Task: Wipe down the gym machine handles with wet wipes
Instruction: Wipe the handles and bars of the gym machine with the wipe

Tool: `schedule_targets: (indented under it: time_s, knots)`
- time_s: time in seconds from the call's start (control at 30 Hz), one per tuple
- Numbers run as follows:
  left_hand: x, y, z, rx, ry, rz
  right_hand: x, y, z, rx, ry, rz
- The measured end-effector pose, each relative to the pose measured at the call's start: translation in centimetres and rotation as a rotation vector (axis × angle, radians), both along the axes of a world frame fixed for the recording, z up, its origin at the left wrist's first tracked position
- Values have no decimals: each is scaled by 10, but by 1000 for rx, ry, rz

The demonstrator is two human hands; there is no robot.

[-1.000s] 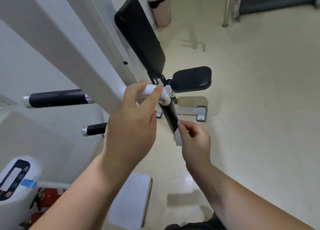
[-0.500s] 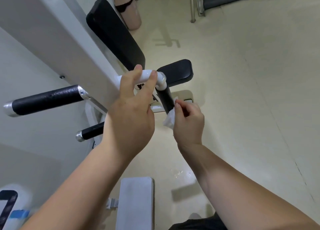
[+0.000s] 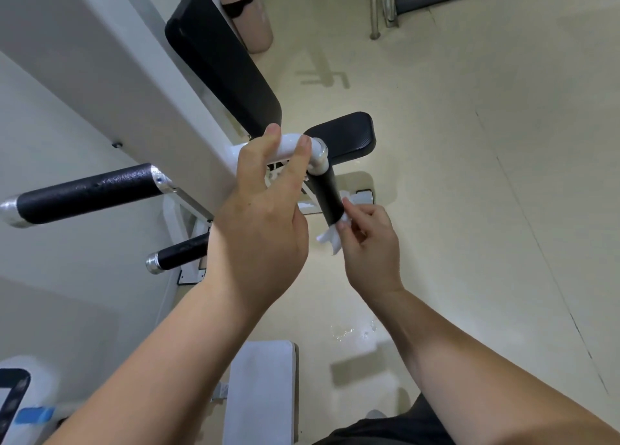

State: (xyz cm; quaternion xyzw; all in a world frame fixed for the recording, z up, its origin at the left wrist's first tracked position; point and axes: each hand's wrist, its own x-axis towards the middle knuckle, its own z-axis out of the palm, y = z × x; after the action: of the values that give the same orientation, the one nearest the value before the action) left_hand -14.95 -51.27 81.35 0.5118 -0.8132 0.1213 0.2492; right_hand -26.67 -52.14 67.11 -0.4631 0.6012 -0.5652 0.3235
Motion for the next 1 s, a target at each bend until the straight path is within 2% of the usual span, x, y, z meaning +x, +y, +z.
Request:
schedule_targets:
  time_s: [0.1,0.23,0.3,0.37,0.5,0.6,0.77,0.83,0.93,1.0]
  knots:
    - [-2,0,3,61,14,26,-12,-7,9,2,37,67]
    - [-4,1,4,83,39,28,-19,-17,64,-246,37,91]
    - [-4,1,3,83,59,30,-22,-21,69,-278,-14,126]
    - [-4,1,4,78,55,41,-25,-22,49,-160,-32,154]
    - [-8,0,1,83,71,45,-29,-13,-11,123,97,200]
    - [-13,2,-3,84,105,42,-35,-18,6,110,108,237]
    - [-14,3,-11,21,185,33,-43,-27,68,-158,3,303]
    - [-17,4,-13,3,234,43,-47,-31,51,-69,10,376]
    - [-24,3,-18,2,321,94,-57,-37,8,113,175,489]
    - [-30,3,-22,-18,370,143,-60,-47,8,142,185,554]
